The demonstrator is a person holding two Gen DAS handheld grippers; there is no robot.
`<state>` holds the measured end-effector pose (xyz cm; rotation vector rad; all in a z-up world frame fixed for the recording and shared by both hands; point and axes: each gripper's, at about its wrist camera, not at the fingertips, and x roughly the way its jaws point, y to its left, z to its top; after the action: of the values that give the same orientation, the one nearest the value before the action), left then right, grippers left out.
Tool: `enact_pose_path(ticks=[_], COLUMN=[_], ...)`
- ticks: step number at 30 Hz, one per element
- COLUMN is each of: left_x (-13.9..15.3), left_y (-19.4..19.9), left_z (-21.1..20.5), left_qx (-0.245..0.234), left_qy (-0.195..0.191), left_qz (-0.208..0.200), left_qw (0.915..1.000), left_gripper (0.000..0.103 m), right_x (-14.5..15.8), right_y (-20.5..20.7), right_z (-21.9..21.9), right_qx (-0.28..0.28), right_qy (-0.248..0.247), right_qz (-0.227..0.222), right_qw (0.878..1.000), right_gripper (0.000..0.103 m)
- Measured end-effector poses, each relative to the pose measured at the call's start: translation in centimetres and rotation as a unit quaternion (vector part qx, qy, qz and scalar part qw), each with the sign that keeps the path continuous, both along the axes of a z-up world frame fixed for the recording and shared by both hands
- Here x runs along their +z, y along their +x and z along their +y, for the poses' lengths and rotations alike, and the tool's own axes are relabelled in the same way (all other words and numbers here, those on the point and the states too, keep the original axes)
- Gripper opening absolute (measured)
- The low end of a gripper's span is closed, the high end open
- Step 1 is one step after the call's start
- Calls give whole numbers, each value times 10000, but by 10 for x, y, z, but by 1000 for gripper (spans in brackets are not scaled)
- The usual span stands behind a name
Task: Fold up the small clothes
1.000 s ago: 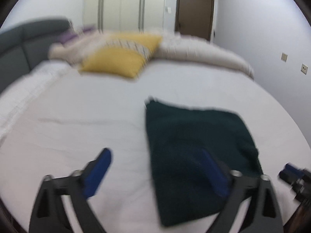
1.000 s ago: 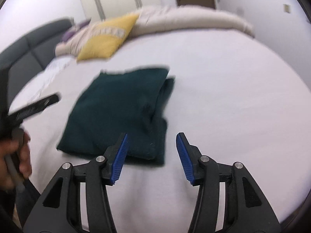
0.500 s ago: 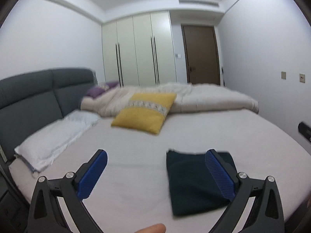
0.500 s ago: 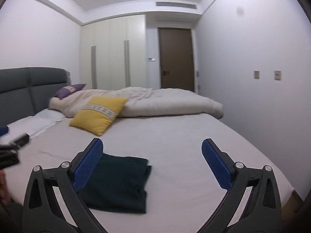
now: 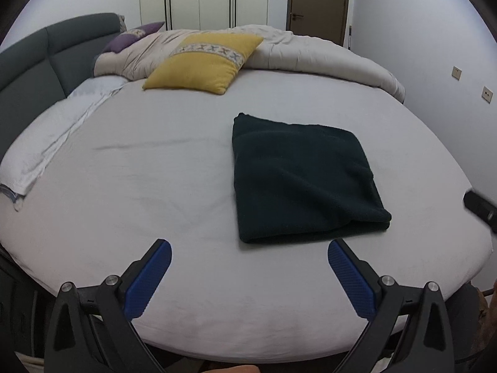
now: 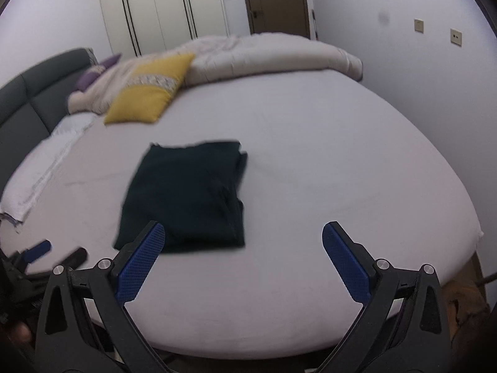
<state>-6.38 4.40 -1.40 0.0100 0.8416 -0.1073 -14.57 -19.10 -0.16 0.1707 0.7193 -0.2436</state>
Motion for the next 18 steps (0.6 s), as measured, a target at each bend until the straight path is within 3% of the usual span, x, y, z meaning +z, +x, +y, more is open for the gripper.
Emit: enact_pose_path(ticks=[6,18], left_x=[-15,-21], left_y=[6,13], left_z=[2,8], left_qx=[23,115], left_qy=[-78,102], left_qz=[92,-25], left_qw=[9999,9999], left_gripper=[103,103], right_x=[-32,-31], right_y=[7,13], right_z=[-2,11], right_qx=[-64,218], right_qy=[-180,-468], right_qz=[112,48], right_qw=[9998,9987], right_gripper=[103,103])
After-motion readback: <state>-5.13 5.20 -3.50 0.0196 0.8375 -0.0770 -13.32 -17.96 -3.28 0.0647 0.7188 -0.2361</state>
